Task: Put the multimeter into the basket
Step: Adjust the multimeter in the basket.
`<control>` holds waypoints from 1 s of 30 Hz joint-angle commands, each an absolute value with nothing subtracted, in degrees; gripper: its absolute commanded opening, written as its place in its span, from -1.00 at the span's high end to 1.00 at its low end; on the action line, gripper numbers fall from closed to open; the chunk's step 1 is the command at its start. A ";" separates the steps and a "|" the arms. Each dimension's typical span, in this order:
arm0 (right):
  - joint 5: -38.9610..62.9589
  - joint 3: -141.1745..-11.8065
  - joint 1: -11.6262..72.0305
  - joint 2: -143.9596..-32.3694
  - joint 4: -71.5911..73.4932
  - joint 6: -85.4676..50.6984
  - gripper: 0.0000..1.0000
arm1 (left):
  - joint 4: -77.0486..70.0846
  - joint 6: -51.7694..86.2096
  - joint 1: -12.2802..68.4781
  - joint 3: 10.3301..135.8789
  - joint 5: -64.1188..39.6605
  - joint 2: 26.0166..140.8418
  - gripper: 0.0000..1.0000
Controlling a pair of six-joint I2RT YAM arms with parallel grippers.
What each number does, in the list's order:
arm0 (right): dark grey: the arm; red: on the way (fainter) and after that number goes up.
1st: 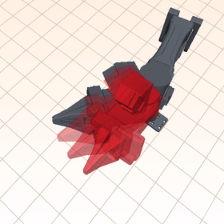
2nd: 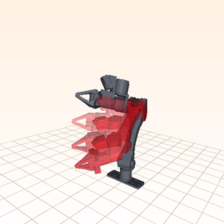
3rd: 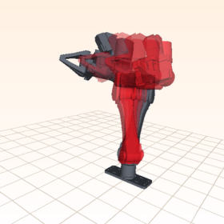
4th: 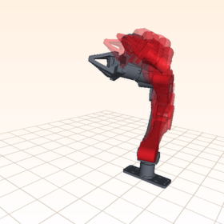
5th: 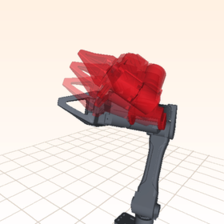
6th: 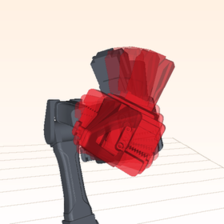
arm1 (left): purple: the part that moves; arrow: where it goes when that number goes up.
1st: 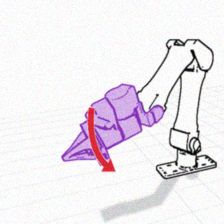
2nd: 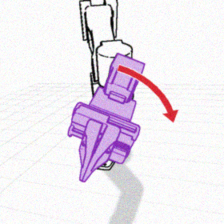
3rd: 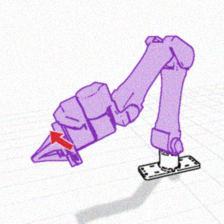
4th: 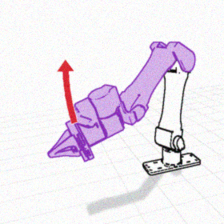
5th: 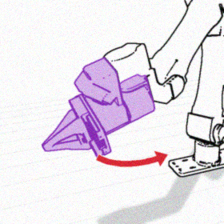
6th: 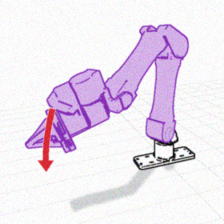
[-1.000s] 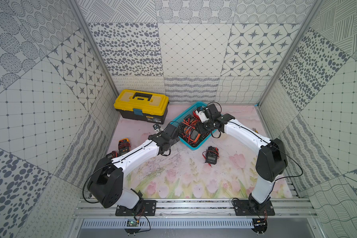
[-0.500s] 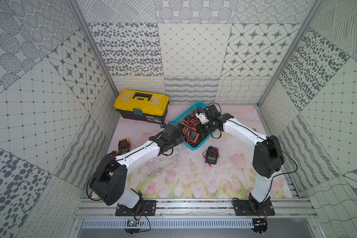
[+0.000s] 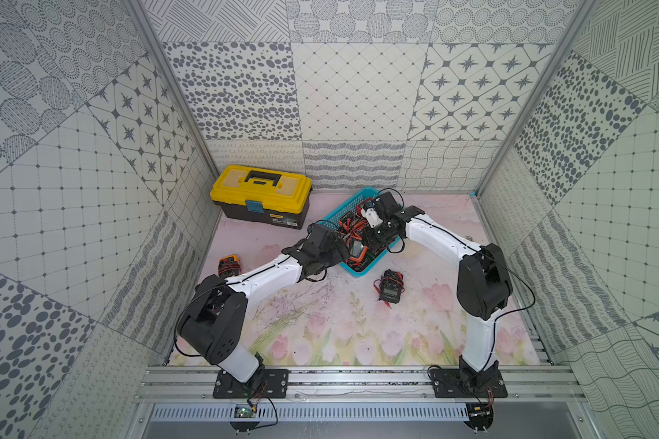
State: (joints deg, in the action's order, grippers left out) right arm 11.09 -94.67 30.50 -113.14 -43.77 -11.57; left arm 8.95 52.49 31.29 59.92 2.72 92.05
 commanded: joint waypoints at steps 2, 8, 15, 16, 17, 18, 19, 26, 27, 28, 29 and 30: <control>17.41 -92.88 33.94 -116.30 -54.51 -12.25 0.57 | 5.20 51.69 31.25 60.92 -0.96 92.54 -0.98; 16.72 -88.27 34.21 -114.17 -56.84 -11.91 0.61 | 5.35 51.44 31.19 62.04 -0.33 93.33 -0.98; 17.41 -87.10 34.66 -116.16 -57.59 -11.71 0.62 | 5.66 51.31 31.14 62.50 -0.29 93.74 -0.98; 16.63 -87.48 34.65 -115.98 -57.53 -11.86 0.61 | 5.85 51.33 31.19 62.49 -0.17 93.54 -0.98; 15.92 -88.00 34.71 -115.79 -57.61 -11.63 0.58 | 5.92 51.15 31.20 62.49 -0.09 93.37 -0.98; 14.83 -88.94 34.67 -115.12 -57.65 -11.52 0.51 | 6.06 51.15 31.20 62.49 0.00 93.17 -0.98; 14.04 -89.76 34.69 -114.56 -57.97 -11.30 0.45 | 6.06 50.98 31.20 62.40 0.07 92.95 -0.98; 8.58 -95.88 34.72 -111.00 -59.67 -11.59 -0.19 | 5.41 51.25 31.20 60.64 0.90 90.56 -0.98; 7.91 -96.31 34.64 -110.44 -59.78 -11.84 -0.24 | 5.31 51.38 31.16 60.10 1.30 89.96 -0.98; 7.22 -96.37 34.72 -109.65 -59.80 -12.16 -0.29 | 5.32 51.41 31.20 59.62 1.89 89.17 -0.98; 6.41 -96.37 34.64 -108.87 -59.85 -12.57 -0.35 | 5.43 51.39 31.19 59.09 2.39 88.57 -0.98; 5.39 -96.10 34.64 -107.93 -59.82 -13.11 -0.42 | 5.51 51.35 31.17 58.62 3.03 87.74 -0.98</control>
State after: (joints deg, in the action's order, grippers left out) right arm 9.02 -95.22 35.14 -111.35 -55.86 -11.99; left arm 8.80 52.42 31.29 59.79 0.86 90.37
